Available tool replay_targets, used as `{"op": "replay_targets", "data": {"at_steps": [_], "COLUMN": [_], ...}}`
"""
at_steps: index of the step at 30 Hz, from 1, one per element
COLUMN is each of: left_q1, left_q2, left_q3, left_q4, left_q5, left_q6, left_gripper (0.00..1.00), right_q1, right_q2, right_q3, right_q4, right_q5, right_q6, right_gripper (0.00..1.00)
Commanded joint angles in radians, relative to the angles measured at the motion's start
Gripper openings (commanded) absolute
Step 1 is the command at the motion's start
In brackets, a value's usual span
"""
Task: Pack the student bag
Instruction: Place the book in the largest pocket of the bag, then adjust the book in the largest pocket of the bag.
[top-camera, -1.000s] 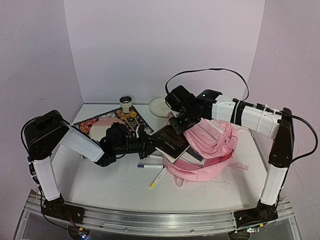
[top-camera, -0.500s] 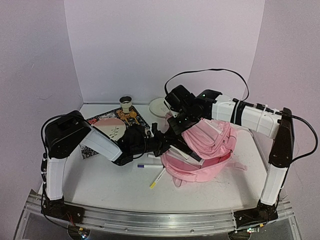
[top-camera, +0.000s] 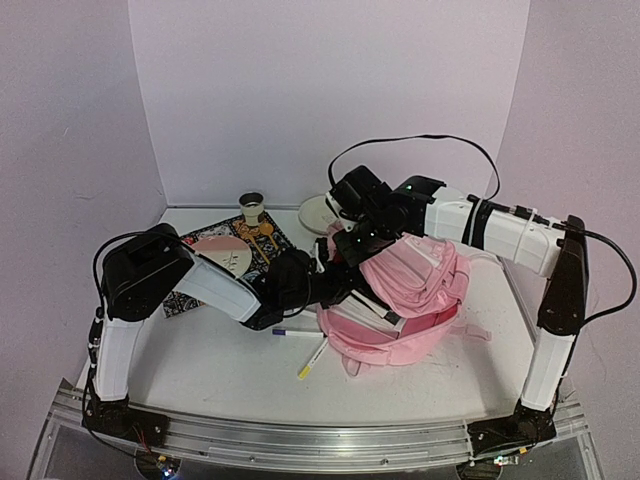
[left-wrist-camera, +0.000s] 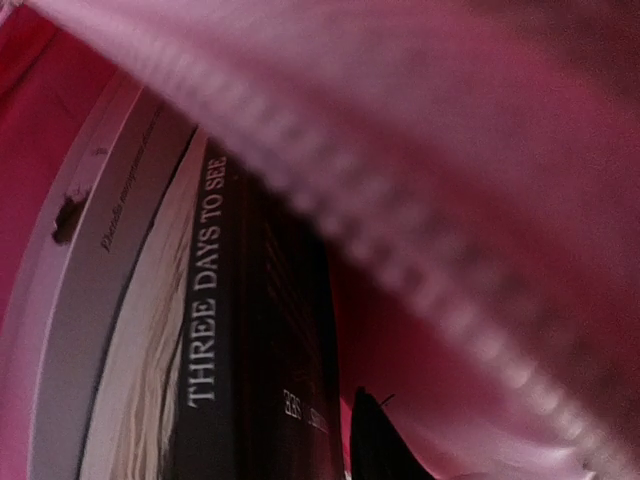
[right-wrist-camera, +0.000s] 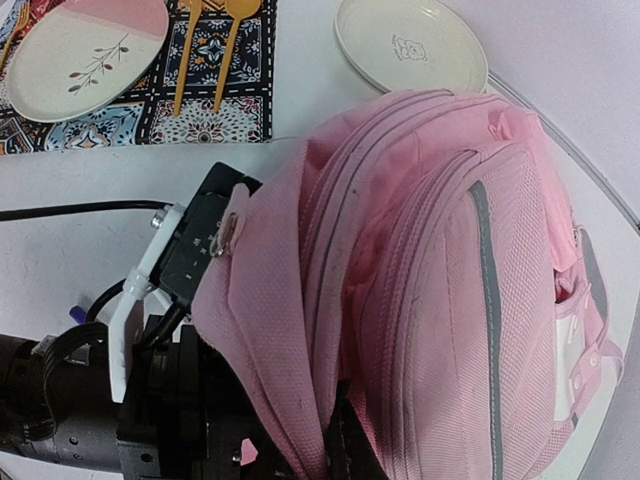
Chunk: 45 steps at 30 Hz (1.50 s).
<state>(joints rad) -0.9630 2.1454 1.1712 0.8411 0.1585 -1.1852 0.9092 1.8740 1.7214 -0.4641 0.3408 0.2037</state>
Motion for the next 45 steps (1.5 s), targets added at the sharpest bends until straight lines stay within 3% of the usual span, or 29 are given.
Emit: {"op": "replay_targets", "data": {"at_steps": [1, 13, 22, 35, 39, 45], "left_q1": [-0.010, -0.059, -0.066, -0.065, -0.065, -0.066], "left_q2": [-0.050, -0.200, -0.309, -0.526, -0.491, -0.392], "left_q3": [0.034, -0.033, -0.126, -0.360, -0.346, -0.261], "left_q4": [-0.082, -0.260, -0.311, -0.337, -0.337, -0.336], "left_q5": [-0.081, -0.317, -0.357, -0.347, -0.302, -0.234], "left_q6": [0.150, 0.446, 0.508, 0.455, 0.451, 0.488], "left_gripper": [0.36, 0.55, 0.59, 0.54, 0.45, 0.24], "right_q1": [0.015, 0.015, 0.016, 0.015, 0.016, 0.016], "right_q2": [-0.016, -0.030, -0.024, -0.025, -0.032, -0.049], "right_q3": [0.076, 0.058, 0.050, -0.089, -0.128, -0.133], "right_q4": [0.105, 0.105, 0.107, 0.134, 0.158, 0.173], "right_q5": [-0.006, 0.016, 0.022, -0.024, -0.046, -0.061], "right_q6": [0.010, 0.009, 0.011, 0.051, 0.069, 0.072], "right_gripper": [0.07, 0.10, 0.13, 0.15, 0.15, 0.15]}}
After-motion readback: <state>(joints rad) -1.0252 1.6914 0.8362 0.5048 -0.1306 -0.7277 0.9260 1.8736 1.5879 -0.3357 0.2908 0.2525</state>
